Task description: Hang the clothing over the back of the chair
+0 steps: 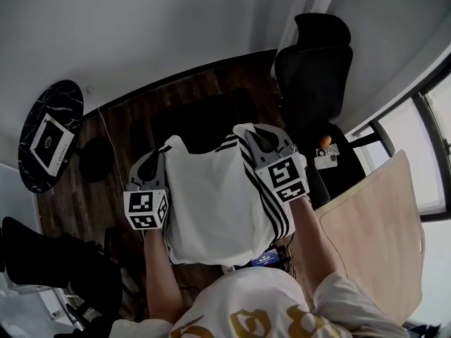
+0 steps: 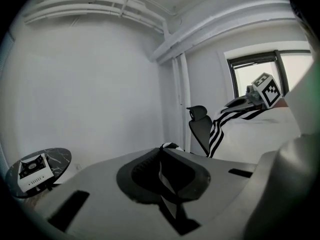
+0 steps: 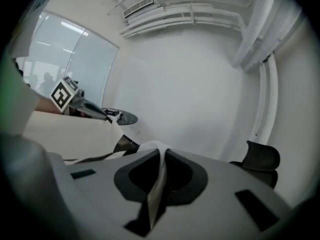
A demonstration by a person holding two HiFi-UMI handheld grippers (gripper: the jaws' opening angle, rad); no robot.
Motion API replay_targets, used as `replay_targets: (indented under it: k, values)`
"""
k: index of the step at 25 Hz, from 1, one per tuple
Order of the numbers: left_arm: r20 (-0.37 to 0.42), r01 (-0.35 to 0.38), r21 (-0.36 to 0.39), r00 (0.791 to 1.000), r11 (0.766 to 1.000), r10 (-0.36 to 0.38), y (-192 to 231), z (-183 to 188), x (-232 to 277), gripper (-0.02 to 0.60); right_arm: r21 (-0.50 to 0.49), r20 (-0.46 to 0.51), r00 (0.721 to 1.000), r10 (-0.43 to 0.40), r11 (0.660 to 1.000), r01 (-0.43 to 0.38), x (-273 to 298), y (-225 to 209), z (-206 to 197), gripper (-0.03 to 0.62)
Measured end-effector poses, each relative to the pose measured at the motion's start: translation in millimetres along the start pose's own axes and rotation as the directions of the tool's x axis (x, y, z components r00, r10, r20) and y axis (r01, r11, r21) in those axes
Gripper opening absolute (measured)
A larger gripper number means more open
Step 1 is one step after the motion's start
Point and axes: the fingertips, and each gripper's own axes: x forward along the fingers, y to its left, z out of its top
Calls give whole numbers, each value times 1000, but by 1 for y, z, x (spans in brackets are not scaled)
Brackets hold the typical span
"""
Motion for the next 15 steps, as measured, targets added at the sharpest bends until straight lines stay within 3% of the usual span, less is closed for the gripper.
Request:
replay_targets:
  k: [7,10,12,15]
  values:
    - [-87,100,-41,991,994,-103,-13,-35,17,32,-25,-92,992,90,995,-92,22,22,-34,23]
    - [-141,151,-42,978,988,-156,-25,-53,23,33,-32,-137,980,147,988,-152,28,34,-50,23]
    - [-186,213,-68,957,975,-222,-36,-67,26,34,-44,-207,954,216,972,-229,32,48,-66,23]
    - [-270,287,-88,915,954,-300,-52,-90,28,34,-39,-345,878,333,929,-368,34,66,-99,23]
